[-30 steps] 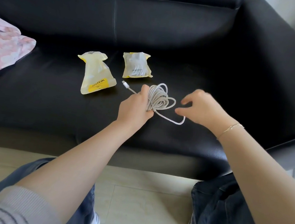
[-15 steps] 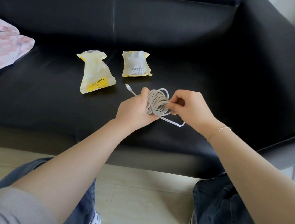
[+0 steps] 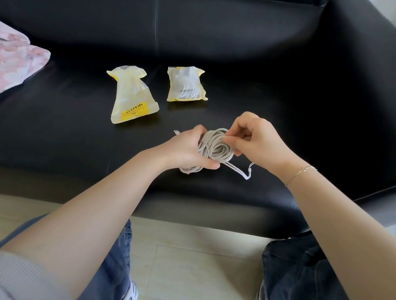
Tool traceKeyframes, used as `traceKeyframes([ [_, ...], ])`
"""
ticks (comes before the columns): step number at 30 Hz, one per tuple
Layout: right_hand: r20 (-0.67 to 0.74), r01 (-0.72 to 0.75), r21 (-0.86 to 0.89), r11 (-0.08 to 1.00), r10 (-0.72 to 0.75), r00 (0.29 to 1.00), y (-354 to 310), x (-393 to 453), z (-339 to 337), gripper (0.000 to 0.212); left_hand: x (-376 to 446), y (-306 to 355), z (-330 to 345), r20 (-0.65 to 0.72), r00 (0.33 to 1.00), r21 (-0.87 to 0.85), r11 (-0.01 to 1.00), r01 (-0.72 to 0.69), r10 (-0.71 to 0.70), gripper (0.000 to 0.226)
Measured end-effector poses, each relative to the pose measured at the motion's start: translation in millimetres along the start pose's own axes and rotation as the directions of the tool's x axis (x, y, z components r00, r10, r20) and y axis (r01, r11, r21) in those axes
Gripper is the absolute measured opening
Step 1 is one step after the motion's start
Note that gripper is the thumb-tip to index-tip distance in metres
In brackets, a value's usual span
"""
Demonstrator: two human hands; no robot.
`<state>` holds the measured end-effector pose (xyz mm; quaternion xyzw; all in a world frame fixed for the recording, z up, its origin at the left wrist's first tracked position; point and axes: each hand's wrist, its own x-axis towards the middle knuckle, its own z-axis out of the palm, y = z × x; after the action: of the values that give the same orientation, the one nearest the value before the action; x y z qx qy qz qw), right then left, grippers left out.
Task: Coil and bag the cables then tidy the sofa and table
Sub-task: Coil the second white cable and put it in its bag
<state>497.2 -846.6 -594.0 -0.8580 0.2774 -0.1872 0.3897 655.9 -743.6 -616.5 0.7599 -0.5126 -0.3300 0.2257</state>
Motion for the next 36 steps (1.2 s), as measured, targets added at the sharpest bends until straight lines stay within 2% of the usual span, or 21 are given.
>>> traceKeyframes([
  [4,0.096,-0.052,-0.014,0.999,0.053,0.994,3,-1,2,0.018,-2,1,3,0.028,1.0,0.026,1.0,0.012,-0.013,0.063],
  [8,0.12,-0.071,0.023,0.997,0.068,0.99,4,-1,0,0.014,-3,2,3,0.028,0.999,0.022,0.999,0.04,-0.041,0.063],
  [13,0.026,-0.112,-0.045,0.993,0.113,0.993,6,0,-1,0.008,-2,6,4,-0.02,0.994,0.0,0.994,0.108,-0.108,0.066],
  [16,-0.043,-0.213,-0.101,0.972,0.209,0.977,6,2,-4,0.012,1,7,5,-0.074,0.988,0.059,0.988,0.141,-0.137,0.063],
  [19,0.091,-0.283,-0.258,0.924,0.315,0.945,7,2,-4,0.02,2,6,7,-0.102,0.982,-0.003,0.987,0.161,-0.16,0.066],
  [22,0.224,-0.266,-0.254,0.93,0.324,0.919,6,-3,2,0.025,3,6,9,-0.098,0.979,-0.082,0.982,0.17,-0.177,0.082],
  [24,0.222,-0.251,-0.251,0.935,0.308,0.925,5,-3,4,0.025,4,3,8,-0.115,0.974,-0.101,0.978,0.184,-0.196,0.09],
  [26,0.209,-0.252,-0.219,0.943,0.297,0.932,3,-2,4,0.028,4,0,9,-0.17,0.966,-0.098,0.979,0.18,-0.194,0.082],
  [28,0.226,-0.255,-0.176,0.951,0.291,0.93,1,-2,3,0.029,4,-3,10,-0.277,0.948,-0.011,0.988,0.157,-0.154,0.073],
  [29,0.241,-0.255,-0.168,0.952,0.291,0.926,0,-2,3,0.029,2,-4,11,-0.344,0.931,0.086,0.984,0.159,-0.121,0.071],
  [32,0.252,-0.261,-0.182,0.948,0.302,0.919,-2,-1,3,0.025,1,-10,10,-0.507,0.862,0.355,0.912,0.205,0.004,0.067],
  [33,0.239,-0.263,-0.188,0.946,0.304,0.922,-3,0,2,0.023,0,-12,9,-0.534,0.843,0.391,0.903,0.179,0.063,0.065],
  [36,0.183,-0.297,-0.153,0.942,0.323,0.929,-7,3,3,0.023,0,-16,13,-0.524,0.796,0.486,0.874,-0.011,0.301,0.046],
])
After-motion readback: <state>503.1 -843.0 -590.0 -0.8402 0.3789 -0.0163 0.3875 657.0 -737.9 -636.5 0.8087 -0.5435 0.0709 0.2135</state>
